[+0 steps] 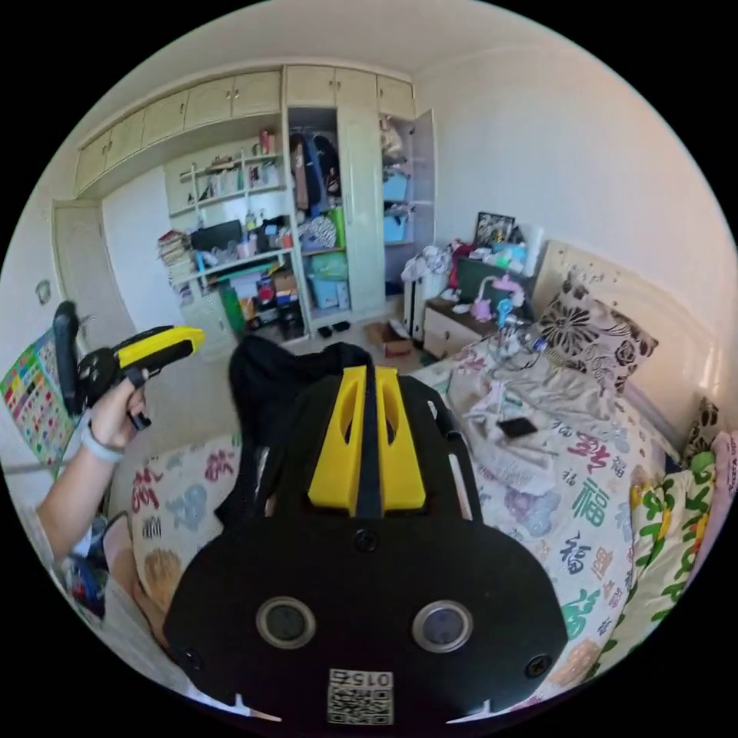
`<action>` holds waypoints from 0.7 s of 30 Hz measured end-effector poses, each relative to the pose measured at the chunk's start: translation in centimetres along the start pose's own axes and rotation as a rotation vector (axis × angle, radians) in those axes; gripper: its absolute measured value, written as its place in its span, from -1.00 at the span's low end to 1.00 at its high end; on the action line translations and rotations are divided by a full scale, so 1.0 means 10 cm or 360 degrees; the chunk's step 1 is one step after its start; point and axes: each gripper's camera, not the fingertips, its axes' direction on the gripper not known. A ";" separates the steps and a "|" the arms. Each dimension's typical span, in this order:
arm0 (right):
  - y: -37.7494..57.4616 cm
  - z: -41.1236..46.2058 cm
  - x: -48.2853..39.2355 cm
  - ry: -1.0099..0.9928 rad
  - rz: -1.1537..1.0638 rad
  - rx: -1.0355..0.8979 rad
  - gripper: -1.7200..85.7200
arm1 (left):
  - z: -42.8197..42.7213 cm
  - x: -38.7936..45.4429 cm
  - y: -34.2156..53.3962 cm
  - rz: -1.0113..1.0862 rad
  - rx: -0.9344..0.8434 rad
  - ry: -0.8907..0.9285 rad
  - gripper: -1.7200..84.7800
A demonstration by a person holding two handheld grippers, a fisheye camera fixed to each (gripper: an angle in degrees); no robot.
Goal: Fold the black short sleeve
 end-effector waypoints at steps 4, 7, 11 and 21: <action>1.34 0.88 0.51 -0.0268 0.0028 -0.0729 -0.81 | 0.79 -0.41 1.74 -0.0165 -0.0636 0.0498 -0.82; 2.20 1.35 0.81 -0.0649 0.0304 -0.1201 -0.73 | 1.10 -0.60 2.99 -0.0602 -0.1084 0.0927 -0.74; 2.48 1.75 1.19 -0.1014 0.0692 -0.1260 -0.66 | 1.16 -0.70 3.63 -0.1109 -0.0975 0.1357 -0.69; 2.03 2.67 1.48 -0.1226 0.0670 -0.1594 -0.81 | 1.61 -1.24 3.61 -0.1164 -0.0996 0.1285 -0.78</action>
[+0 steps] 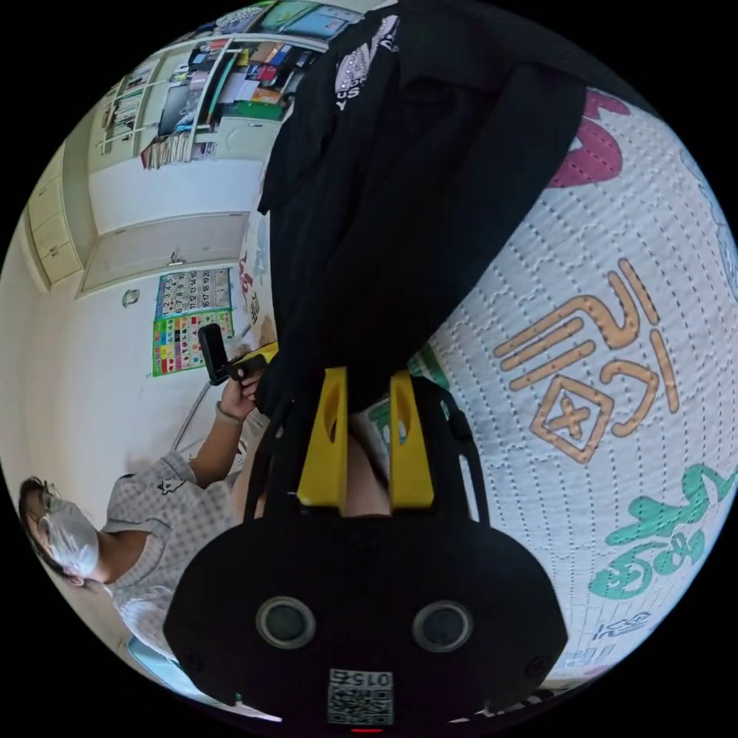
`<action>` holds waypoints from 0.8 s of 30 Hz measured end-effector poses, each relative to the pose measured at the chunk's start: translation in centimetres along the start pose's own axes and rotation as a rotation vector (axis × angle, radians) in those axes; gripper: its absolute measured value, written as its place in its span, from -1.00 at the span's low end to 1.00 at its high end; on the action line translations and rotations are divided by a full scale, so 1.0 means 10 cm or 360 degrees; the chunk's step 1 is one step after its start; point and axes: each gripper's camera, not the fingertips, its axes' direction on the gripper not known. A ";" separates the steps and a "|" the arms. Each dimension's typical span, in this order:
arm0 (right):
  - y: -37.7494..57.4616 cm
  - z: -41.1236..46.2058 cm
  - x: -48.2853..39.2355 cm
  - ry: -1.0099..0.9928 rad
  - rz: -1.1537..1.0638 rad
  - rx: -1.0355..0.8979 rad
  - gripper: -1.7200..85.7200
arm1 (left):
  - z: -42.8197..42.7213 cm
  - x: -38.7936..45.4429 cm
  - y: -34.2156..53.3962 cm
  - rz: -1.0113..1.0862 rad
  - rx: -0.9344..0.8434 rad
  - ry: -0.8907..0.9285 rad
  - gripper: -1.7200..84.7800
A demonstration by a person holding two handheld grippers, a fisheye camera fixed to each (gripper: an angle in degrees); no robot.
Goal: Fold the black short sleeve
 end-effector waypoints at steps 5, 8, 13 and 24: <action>-0.03 -0.35 0.05 0.0063 0.0057 0.0139 -0.95 | -0.38 -0.15 -0.32 0.0063 -0.0046 0.0057 -0.96; 0.18 -0.76 -0.02 0.0152 0.0051 0.0304 -0.96 | -0.98 -0.12 -0.40 0.0155 0.0151 -0.0022 -0.97; 0.58 -1.31 -0.05 0.0377 0.0118 0.0425 -0.97 | -1.79 -0.10 -0.58 0.0279 0.0254 -0.0214 -0.98; 0.43 -0.60 0.24 0.0591 0.0230 -0.0045 -0.95 | -1.58 -0.71 -0.37 0.0213 -0.0096 -0.0515 -0.95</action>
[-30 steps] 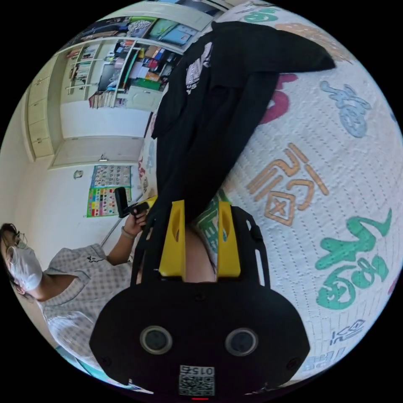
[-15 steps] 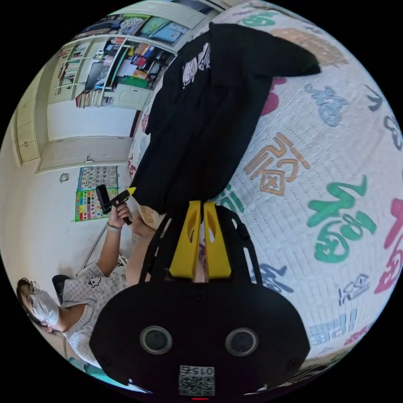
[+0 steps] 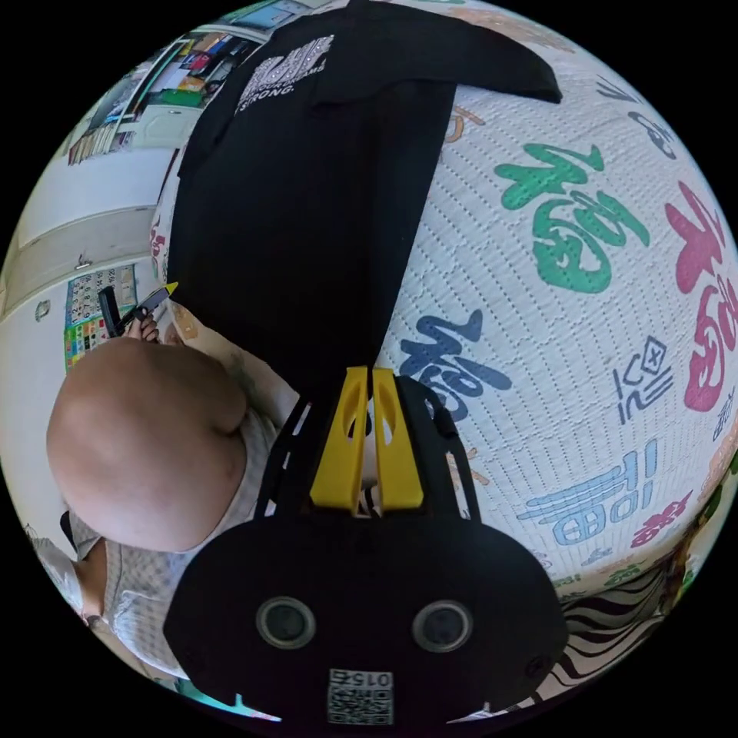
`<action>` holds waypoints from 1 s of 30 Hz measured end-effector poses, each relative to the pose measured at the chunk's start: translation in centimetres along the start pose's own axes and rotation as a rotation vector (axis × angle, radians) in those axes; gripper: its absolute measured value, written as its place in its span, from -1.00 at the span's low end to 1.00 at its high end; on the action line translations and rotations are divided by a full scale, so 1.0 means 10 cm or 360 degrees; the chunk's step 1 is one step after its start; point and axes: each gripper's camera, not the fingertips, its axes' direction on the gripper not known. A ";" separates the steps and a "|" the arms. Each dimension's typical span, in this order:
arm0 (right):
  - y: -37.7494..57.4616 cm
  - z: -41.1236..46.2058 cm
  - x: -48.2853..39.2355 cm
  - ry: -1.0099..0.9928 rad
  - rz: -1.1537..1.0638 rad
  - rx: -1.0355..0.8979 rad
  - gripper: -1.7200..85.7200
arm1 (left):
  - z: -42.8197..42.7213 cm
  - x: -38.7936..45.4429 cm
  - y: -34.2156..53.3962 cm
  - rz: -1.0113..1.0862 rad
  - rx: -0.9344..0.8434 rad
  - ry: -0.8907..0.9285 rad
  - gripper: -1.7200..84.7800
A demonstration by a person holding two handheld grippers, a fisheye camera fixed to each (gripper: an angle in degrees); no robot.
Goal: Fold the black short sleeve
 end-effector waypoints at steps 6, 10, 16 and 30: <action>-0.07 -0.39 -0.10 0.0246 -0.0101 0.0122 -0.82 | -0.49 -0.04 -0.05 0.0127 0.0003 -0.0205 -0.77; -0.28 -0.77 -0.35 0.0492 -0.0196 0.0460 -0.71 | -0.89 0.28 -0.46 0.0324 0.0283 -0.0283 -0.69; -1.12 -0.75 -0.62 0.0586 -0.0223 0.0609 -0.60 | -0.28 0.78 -1.53 0.0498 0.0172 -0.0307 -0.66; -1.32 -1.90 0.56 0.0316 0.0069 0.0873 -0.95 | -1.03 -0.42 -2.75 0.0271 0.0439 -0.0270 -0.93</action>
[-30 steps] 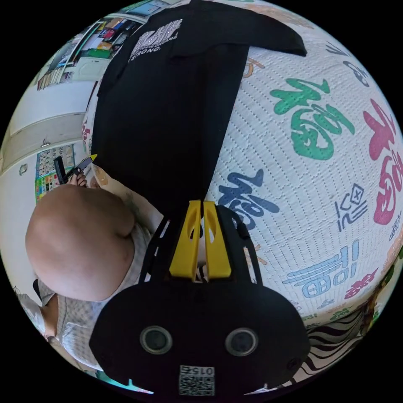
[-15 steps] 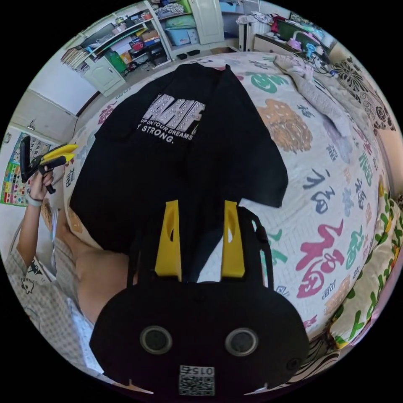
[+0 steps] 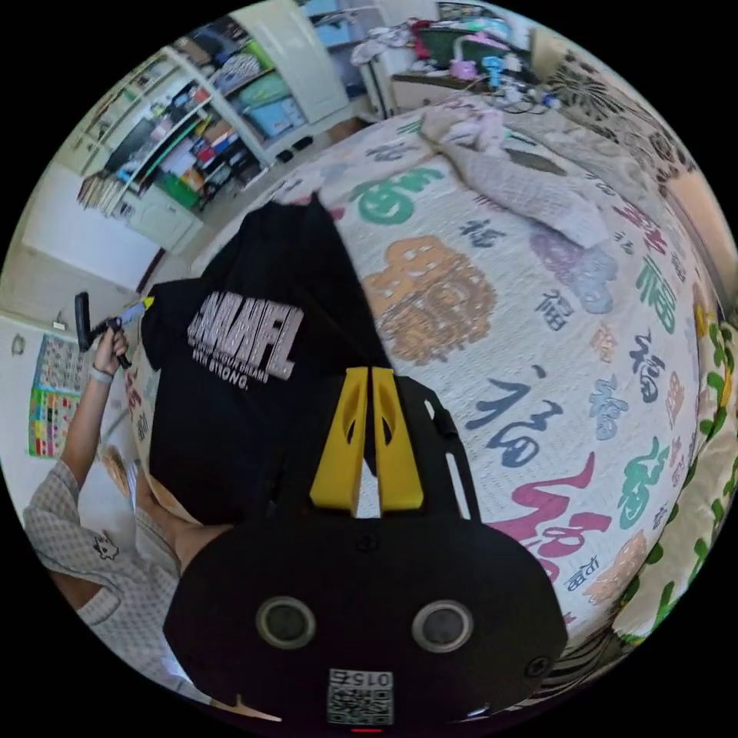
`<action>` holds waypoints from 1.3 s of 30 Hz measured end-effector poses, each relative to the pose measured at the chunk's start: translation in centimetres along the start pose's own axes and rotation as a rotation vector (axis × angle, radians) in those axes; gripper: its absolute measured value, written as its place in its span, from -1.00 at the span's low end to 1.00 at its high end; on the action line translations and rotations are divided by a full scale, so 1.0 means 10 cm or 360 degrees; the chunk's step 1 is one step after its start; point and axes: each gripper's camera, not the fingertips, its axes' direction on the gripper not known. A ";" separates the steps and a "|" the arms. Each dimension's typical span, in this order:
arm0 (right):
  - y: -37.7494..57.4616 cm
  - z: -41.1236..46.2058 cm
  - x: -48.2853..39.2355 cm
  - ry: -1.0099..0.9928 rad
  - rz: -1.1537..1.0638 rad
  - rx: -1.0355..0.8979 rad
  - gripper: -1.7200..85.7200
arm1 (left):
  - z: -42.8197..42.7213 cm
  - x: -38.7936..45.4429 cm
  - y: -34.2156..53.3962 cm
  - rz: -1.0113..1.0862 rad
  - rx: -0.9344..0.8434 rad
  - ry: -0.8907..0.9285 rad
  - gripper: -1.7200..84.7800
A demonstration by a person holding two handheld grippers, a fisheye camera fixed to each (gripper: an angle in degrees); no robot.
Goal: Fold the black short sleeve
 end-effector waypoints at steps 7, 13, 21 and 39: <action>0.19 0.05 1.29 -0.0054 0.0912 0.0187 -0.77 | -0.35 -1.34 0.16 -0.0659 0.0217 -0.0367 -0.77; 1.26 0.25 1.03 -0.0415 0.0627 0.0014 -0.71 | -0.53 -1.20 1.44 -0.0504 -0.0049 0.0110 -0.74; 2.44 0.50 0.18 -0.0228 0.0172 -0.0479 -0.66 | -0.73 -0.62 3.13 -0.0573 -0.0264 0.0371 -0.69; 2.73 0.84 -0.17 -0.0253 -0.0047 -0.0843 -0.96 | -0.96 -0.36 3.46 -0.0466 -0.0383 0.0552 -0.93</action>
